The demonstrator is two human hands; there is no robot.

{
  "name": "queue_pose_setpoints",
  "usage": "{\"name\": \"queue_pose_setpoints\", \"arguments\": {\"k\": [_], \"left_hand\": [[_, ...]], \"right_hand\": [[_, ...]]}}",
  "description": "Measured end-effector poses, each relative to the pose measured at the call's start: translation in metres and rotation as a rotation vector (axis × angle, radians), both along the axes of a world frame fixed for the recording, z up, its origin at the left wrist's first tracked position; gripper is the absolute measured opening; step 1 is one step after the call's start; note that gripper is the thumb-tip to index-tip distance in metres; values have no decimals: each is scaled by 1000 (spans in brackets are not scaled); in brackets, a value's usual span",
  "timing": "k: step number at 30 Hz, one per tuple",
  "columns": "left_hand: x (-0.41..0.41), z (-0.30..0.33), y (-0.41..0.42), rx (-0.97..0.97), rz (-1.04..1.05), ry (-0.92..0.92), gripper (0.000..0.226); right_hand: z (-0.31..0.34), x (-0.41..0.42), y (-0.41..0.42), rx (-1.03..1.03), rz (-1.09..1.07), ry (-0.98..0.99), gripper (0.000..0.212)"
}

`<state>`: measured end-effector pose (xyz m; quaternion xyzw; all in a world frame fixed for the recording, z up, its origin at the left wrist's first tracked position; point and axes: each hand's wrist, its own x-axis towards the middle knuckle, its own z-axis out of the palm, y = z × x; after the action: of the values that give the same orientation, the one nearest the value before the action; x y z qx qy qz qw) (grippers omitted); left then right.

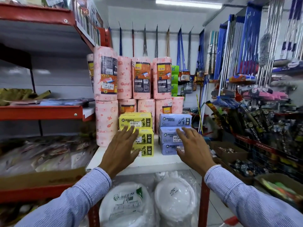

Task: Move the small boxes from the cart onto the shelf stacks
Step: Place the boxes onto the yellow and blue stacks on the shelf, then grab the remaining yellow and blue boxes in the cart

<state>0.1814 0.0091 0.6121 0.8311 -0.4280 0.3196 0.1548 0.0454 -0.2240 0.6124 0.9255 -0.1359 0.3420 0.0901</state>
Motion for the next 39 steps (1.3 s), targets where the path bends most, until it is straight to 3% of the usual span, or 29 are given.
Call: {"name": "queue_pose_setpoints", "arguments": {"k": [4,9,19,27,33,39], "left_hand": [[-37,-38,4,-15,-84,-104,78],[-81,-127,14,85,-167,43,79],[-145,-330,27,473,-237,533,65],[-183,-517,14,785,-134,948,64],[-198,-610,-14,959,-87,1082,67],[-207,-658,-25,945,-74,1087,64]], "right_hand": [[-37,-30,26,37,-3,-13,79],[-122,-78,48,111,-36,131,83],[-316,-154,68,461,-93,633,65],[-480,-164,59,690,-53,1110,47],[-587,-169,51,609,-3,1412,41],[-643,-185,51,520,61,1447,25]]}}
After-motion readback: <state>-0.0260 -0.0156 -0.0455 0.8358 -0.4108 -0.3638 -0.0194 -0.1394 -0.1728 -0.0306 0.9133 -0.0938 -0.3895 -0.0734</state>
